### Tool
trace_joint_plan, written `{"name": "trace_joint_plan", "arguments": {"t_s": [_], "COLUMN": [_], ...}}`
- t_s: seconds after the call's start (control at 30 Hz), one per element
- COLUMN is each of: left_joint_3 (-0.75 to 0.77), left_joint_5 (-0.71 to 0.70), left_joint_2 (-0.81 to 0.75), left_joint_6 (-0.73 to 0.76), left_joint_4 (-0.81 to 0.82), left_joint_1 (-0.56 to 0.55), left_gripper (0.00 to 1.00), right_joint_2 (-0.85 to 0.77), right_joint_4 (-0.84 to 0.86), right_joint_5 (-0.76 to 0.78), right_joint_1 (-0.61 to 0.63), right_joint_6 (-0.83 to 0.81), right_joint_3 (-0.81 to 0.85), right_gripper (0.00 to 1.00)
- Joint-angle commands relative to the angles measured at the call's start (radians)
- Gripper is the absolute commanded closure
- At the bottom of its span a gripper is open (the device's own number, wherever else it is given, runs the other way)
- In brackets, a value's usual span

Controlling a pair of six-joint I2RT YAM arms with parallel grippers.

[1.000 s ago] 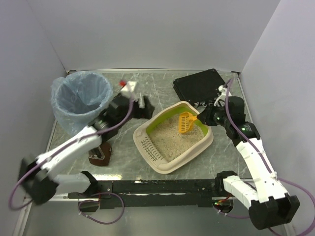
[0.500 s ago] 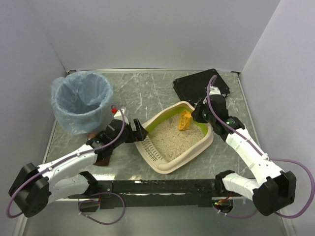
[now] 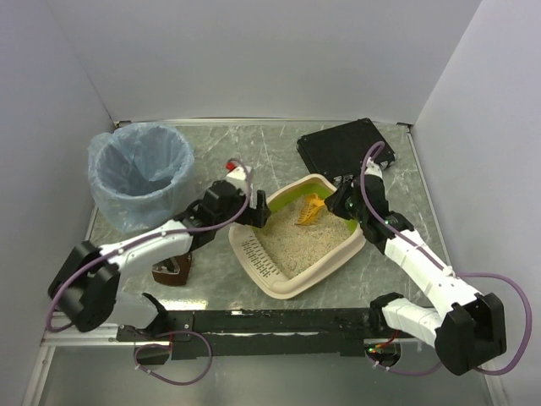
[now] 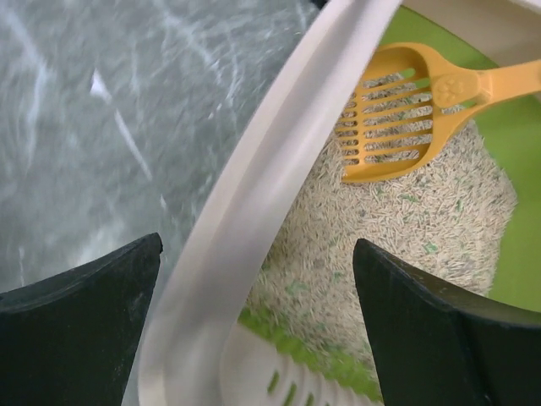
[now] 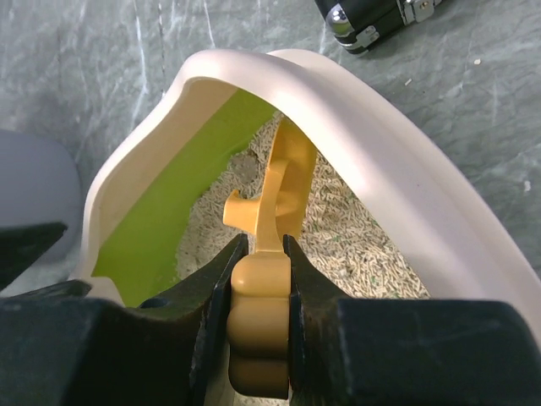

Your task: Clean the litter box

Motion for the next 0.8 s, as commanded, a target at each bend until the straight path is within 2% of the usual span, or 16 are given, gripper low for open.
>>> {"name": "trace_joint_plan", "arguments": {"t_s": [0.0,0.03,0.1,0.13,0.23,0.33,0.37,0.53,0.63,0.73,0.77], "left_joint_3": [0.134,0.156,0.202,0.213,0.233,0.253,0.257,0.283,0.306,0.316,0.332], "left_joint_5": [0.130,0.147,0.154,0.202,0.257,0.268,0.253,0.220,0.249,0.282,0.279], "left_joint_2": [0.097,0.115,0.169,0.184,0.232,0.264,0.275,0.315,0.336,0.332,0.327], "left_joint_6": [0.236,0.246,0.279,0.292,0.345,0.366,0.375,0.441,0.495,0.538,0.561], "left_joint_4": [0.040,0.030,0.004,-0.003,-0.015,-0.017,-0.010,0.002,-0.012,0.003,-0.019], "left_joint_1": [0.003,0.003,0.003,0.003,0.003,0.003,0.003,0.005,0.002,0.002,-0.003], "left_gripper": [0.01,0.01,0.08,0.11,0.17,0.36,0.49,0.50,0.58,0.79,0.96], "right_joint_2": [-0.031,-0.037,-0.042,-0.044,-0.045,-0.059,-0.062,-0.079,-0.084,-0.096,-0.100], "right_joint_4": [0.100,0.121,0.153,0.160,0.155,0.140,0.138,0.147,0.172,0.180,0.172], "right_joint_5": [0.017,-0.006,-0.015,-0.048,-0.078,-0.099,-0.109,-0.159,-0.198,-0.214,-0.216], "right_joint_1": [0.003,0.001,0.001,0.001,0.003,0.000,0.001,-0.012,-0.032,-0.054,-0.060], "right_joint_6": [0.049,0.052,0.055,0.050,0.029,0.012,0.009,0.030,0.052,0.056,0.058], "right_joint_3": [-0.065,-0.088,-0.100,-0.111,-0.112,-0.116,-0.117,-0.152,-0.183,-0.204,-0.203], "right_gripper": [1.00,1.00,1.00,1.00,1.00,1.00,1.00,1.00,1.00,1.00,1.00]}}
